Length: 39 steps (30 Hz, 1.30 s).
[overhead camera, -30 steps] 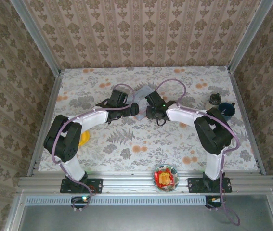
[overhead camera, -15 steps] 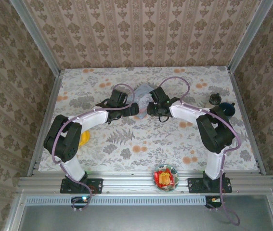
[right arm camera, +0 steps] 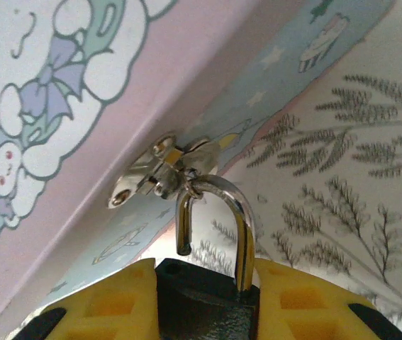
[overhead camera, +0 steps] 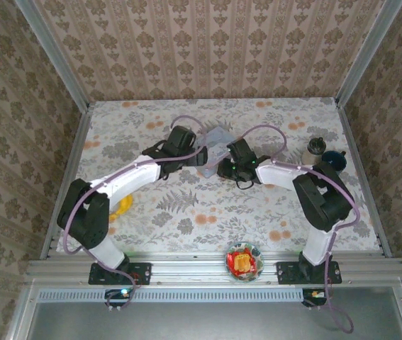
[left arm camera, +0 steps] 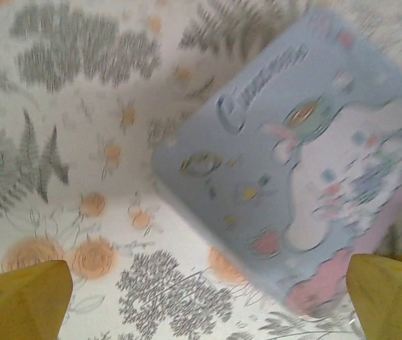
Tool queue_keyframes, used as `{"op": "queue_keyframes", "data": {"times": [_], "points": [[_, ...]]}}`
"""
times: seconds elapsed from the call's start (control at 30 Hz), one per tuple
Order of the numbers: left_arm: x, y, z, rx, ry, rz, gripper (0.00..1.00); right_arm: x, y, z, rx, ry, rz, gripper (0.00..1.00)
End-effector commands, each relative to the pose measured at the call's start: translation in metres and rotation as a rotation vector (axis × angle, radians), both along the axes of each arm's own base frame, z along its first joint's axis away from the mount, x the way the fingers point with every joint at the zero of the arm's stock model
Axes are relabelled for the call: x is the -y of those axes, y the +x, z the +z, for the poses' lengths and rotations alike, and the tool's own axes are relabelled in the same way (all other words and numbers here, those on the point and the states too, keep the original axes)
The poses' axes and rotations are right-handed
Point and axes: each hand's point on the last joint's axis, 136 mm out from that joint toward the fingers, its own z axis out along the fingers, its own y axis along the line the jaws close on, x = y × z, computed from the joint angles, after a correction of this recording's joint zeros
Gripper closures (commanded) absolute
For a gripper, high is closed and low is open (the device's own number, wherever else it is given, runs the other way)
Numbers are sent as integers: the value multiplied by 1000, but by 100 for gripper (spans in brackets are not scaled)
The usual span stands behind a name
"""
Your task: Unlock a padlock with a key
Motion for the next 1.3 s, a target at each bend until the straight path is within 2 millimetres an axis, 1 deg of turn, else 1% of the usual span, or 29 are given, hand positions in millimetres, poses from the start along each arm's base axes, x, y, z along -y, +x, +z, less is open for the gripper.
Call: {"op": "queue_keyframes", "data": {"times": [0.0,0.13,0.2,0.27,0.33,0.47,0.6,0.73,0.93,1.1,1.27], "points": [[-1,8,15,50,99,-9,0,-9,-4,25,49,89,-29,95],[20,10,-4,11,161,-68,0,-5,-17,31,61,108,-54,95],[32,8,-14,1,182,-97,0,-1,-22,32,63,115,-68,95],[39,7,-25,-10,216,-117,0,6,-26,30,66,102,-87,95],[39,7,-33,-19,262,-118,0,11,-28,29,66,84,-101,95],[32,2,-53,-48,328,-118,0,21,-29,26,69,45,-120,95],[26,-6,-71,-85,346,-121,0,34,-24,22,73,2,-154,95],[18,-13,-85,-115,367,-117,0,39,-17,24,82,13,-172,95],[14,-20,-96,-140,373,-114,0,41,-3,41,125,29,-184,94],[12,-22,-99,-149,373,-115,0,40,7,47,135,76,-187,93],[11,-23,-101,-151,375,-114,0,47,15,52,141,79,-191,88]]}}
